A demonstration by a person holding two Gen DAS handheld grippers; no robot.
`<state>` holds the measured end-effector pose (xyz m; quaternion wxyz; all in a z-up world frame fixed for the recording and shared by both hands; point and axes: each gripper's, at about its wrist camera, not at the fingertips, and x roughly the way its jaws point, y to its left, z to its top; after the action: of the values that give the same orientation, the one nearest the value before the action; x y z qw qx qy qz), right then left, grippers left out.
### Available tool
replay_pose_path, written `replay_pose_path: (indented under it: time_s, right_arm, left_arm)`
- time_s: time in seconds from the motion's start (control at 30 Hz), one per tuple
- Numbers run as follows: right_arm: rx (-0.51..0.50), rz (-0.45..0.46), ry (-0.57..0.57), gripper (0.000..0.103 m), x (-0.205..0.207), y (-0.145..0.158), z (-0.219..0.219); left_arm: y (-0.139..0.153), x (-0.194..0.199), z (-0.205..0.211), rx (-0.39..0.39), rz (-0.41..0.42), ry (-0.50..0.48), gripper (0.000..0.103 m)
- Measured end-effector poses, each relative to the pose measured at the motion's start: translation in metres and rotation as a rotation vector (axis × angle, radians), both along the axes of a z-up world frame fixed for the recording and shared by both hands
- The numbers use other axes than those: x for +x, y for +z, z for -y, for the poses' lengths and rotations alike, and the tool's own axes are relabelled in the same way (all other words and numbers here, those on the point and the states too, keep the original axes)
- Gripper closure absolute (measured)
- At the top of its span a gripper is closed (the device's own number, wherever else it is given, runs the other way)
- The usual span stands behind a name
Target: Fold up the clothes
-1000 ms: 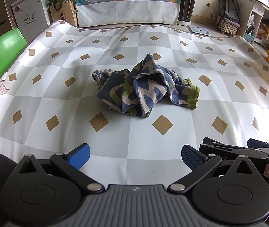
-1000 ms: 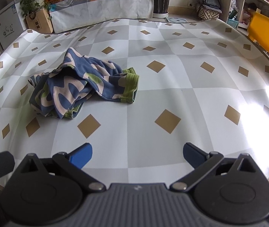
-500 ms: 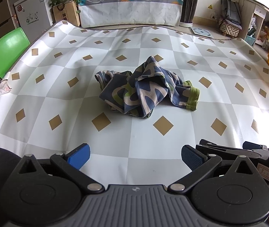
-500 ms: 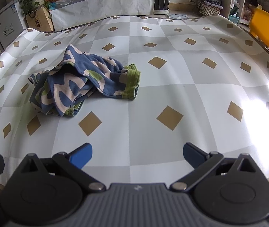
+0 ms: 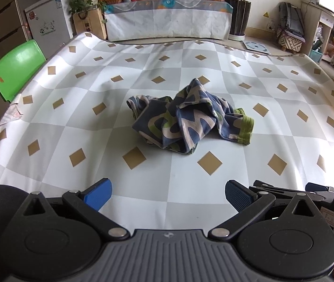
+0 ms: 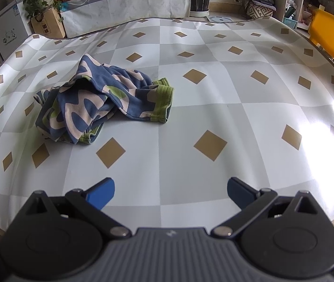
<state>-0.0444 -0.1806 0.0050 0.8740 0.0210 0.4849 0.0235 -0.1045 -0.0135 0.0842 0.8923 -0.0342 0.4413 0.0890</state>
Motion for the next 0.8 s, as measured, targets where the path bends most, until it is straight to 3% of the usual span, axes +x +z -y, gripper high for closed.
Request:
replay_pose_path:
  time_s: [0.8]
  right_arm:
    - [-0.009,-0.015,0.024,0.001,0.0012,-0.0042,-0.0062]
  left_arm:
    - [-0.0020,0.0040,-0.0016,0.023,0.008,0.011,0.000]
